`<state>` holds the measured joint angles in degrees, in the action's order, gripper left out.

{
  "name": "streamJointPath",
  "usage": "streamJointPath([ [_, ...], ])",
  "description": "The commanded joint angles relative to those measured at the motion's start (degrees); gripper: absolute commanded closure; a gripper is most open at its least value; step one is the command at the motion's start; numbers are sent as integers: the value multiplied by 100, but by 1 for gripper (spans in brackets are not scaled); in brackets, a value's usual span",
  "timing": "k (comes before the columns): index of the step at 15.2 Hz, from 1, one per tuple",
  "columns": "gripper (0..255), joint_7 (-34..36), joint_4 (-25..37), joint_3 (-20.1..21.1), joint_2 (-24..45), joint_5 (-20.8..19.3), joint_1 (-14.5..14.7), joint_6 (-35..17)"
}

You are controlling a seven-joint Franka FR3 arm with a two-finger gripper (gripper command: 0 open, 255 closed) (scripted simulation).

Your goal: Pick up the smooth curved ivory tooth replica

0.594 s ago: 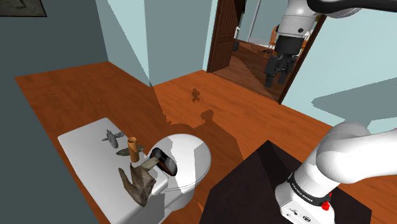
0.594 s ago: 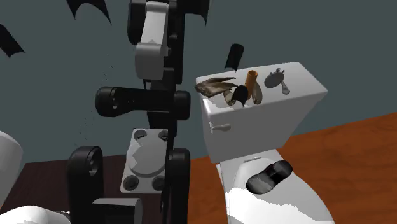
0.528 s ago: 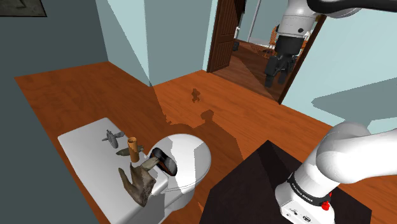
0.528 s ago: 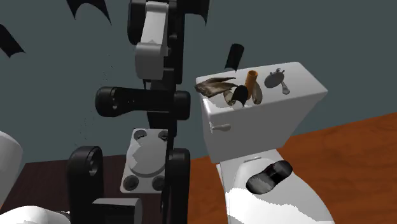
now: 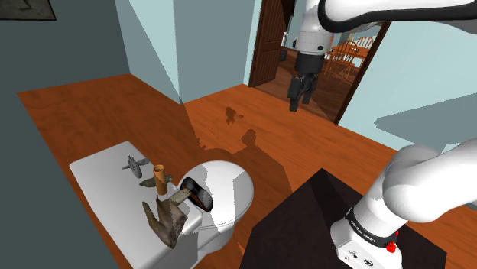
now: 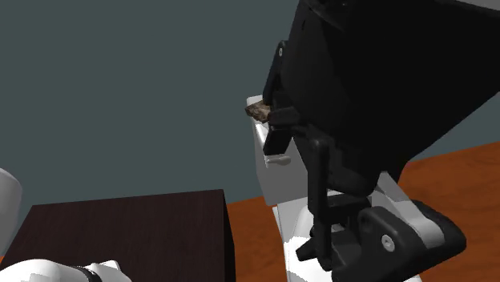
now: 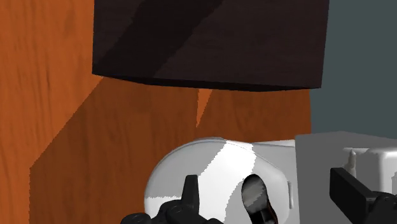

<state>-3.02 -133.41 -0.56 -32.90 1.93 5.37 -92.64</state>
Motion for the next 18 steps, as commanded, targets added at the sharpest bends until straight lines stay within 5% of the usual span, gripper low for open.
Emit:
streamJointPath([
  [1, 0, -129, 90, 112, 411, 17, 146, -270],
  [18, 0, -1058, 1791, 1024, 3713, -432, 1080, -1417],
])
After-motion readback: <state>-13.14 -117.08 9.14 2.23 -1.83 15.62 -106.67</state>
